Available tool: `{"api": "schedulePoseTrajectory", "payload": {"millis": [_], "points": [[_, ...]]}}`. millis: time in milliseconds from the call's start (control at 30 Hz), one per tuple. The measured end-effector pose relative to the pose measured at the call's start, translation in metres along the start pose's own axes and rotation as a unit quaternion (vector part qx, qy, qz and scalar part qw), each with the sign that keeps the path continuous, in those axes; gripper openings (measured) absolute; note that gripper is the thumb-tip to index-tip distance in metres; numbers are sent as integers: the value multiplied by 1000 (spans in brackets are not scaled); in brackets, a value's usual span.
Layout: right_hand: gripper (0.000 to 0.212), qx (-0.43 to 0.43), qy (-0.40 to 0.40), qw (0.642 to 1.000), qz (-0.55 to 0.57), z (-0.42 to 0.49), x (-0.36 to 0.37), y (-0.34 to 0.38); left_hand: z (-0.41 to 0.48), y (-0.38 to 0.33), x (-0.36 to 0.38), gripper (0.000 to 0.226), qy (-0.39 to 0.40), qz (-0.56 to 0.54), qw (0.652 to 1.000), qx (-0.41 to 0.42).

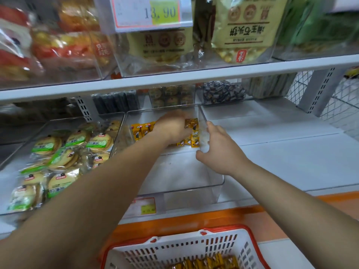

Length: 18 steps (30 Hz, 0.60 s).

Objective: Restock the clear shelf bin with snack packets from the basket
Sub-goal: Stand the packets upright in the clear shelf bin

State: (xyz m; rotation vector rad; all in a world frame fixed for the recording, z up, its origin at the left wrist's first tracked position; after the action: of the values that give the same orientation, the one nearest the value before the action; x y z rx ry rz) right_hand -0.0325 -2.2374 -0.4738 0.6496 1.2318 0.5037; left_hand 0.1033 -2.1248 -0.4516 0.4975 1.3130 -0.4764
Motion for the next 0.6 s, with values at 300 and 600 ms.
{"api": "schedulePoseTrajectory", "payload": {"millis": [300,600], "points": [[54,-41,-53,974,-215,-37,-25,55,-204,-2,-72,21,46,-148,988,26],[28,-106,189,960,-175,-173,46,38,-321,-10,30,29,269,-84,959,22]]}}
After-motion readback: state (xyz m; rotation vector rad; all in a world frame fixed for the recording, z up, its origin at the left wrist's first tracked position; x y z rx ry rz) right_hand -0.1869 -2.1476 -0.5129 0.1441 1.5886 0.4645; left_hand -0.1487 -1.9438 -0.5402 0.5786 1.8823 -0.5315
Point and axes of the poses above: each hand's wrist, its own z-axis towards the middle knuckle, its own x-axis out of the palm, y = z × x, the point moved 3 cm from there along z, towards the middle knuckle, and after that the axes turned 11 degrees about z, right-handed, at the moved point
